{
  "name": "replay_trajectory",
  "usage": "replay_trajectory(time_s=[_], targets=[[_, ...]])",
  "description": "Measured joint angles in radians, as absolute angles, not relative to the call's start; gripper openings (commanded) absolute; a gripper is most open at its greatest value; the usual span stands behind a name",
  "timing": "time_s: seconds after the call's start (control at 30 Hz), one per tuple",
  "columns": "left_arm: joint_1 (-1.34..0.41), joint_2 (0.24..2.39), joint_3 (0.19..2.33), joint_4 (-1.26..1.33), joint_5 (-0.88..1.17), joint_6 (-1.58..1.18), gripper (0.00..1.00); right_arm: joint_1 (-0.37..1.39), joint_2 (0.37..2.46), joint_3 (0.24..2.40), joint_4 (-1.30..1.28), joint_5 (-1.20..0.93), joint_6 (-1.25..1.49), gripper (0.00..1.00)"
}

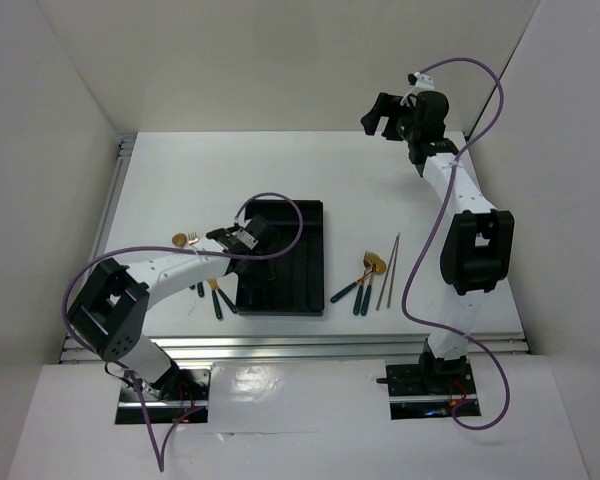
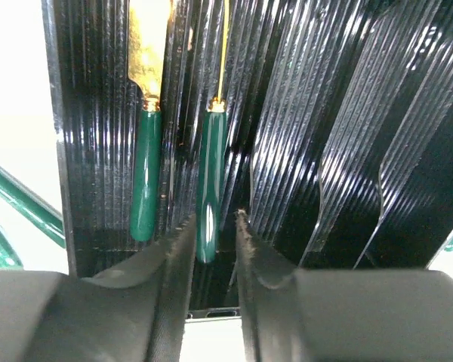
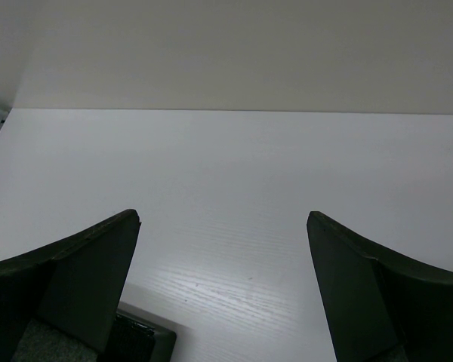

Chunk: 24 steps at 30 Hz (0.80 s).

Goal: Sort the eating utensils into containers

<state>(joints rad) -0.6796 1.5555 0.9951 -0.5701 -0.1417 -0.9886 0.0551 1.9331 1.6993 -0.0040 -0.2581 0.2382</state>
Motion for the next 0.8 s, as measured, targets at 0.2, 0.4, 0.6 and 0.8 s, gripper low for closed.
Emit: replay_trajectory(time_s=[0.2,0.4,0.6,0.8], targets=[[-0.68,1.542,1.041,-0.591,-0.163,-0.964,0.59,0.055,1.933,1.699,-0.004,-0.262,0.238,1.0],[-0.68,1.466,1.122,-0.628,-0.209,-0.934,0.68,0.055,1.933,1.699,-0.003,-0.269,0.238,1.0],[-0.669,1.321,1.112,-0.635,-0.276,-0.917,0.85,0.055,1.933,1.699,-0.003,-0.278,0.238,1.0],[-0.531,1.151,0.962,-0.644,-0.293,-0.92,0.98,0.055,1.933,1.699,-0.004,-0.299,0.238,1.0]])
